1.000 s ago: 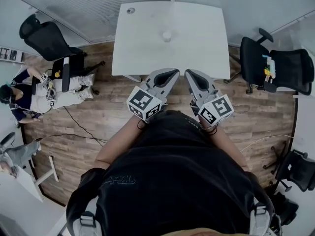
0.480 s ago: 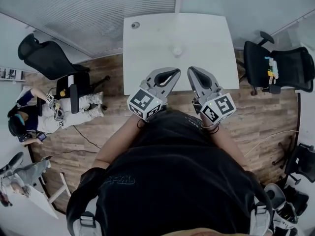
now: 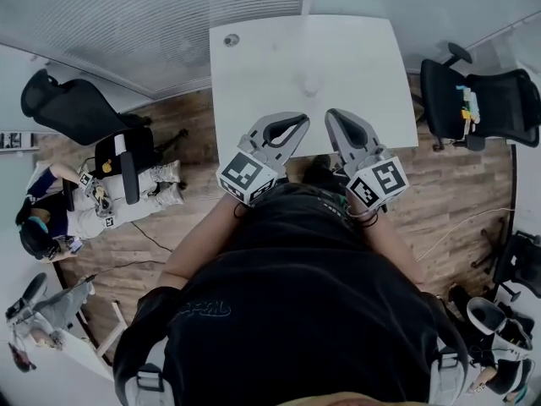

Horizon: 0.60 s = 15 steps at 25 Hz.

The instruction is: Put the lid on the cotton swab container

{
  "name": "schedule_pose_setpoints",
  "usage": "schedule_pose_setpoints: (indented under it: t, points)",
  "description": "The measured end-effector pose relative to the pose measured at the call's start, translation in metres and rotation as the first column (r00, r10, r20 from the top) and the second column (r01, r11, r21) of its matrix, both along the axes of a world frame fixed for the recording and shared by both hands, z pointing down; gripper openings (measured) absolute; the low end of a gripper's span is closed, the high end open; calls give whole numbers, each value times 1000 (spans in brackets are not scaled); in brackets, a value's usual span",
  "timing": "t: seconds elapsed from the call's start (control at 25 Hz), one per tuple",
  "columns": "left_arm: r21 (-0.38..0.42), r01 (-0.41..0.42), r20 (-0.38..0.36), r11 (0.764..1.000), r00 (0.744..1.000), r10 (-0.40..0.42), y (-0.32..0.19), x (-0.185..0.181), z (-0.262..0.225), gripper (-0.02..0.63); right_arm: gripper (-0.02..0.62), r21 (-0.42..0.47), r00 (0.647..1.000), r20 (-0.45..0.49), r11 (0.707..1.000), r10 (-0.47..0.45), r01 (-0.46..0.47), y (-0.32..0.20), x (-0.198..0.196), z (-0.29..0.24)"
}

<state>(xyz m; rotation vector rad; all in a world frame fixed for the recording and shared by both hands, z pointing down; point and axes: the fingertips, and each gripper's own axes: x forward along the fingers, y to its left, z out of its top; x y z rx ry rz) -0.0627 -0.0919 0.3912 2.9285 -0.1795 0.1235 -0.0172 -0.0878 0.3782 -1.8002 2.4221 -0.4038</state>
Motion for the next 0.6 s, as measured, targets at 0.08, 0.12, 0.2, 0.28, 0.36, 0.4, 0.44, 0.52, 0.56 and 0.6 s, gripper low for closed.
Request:
schedule_pose_setpoints:
  t: [0.08,0.12,0.2,0.28,0.36,0.4,0.44,0.52,0.56,0.6]
  points:
    - [0,-3,-4,1000,1000,3,-3,5,2,17,23,-7,1000,7,1000,5,-5,-3,6,3]
    - [4,1,-5,1000,1000,-1,-6,7,3,17,23,-9,1000,9,1000,6,-5,-5,9,4]
    - [18,13,2,1000,1000,-13,-14,11,6,25,23,-10,1000,12,1000,6,-6,-12,17,6]
    - [26,23,10,999,1000,-23,-21,15,6,39,23,-9,1000,19,1000,5,-5,-19,24,6]
    - [27,30,15,999,999,-31,-26,18,7,51,23,-9,1000,20,1000,-4,4,-27,30,6]
    - [30,33,18,999,999,-34,-29,21,8,56,23,-9,1000,17,1000,-11,11,-32,32,6]
    - [36,38,18,999,999,-39,-33,24,8,63,23,-10,1000,16,1000,-18,18,-37,34,7]
    - [51,53,15,997,998,-54,-44,29,7,78,23,-13,999,19,1000,-27,27,-46,40,9]
    - [58,58,16,997,998,-59,-48,32,8,85,23,-16,999,20,999,-30,30,-50,43,10]
    - [62,60,20,996,998,-61,-52,34,10,97,23,-19,999,20,999,-32,33,-54,47,11]
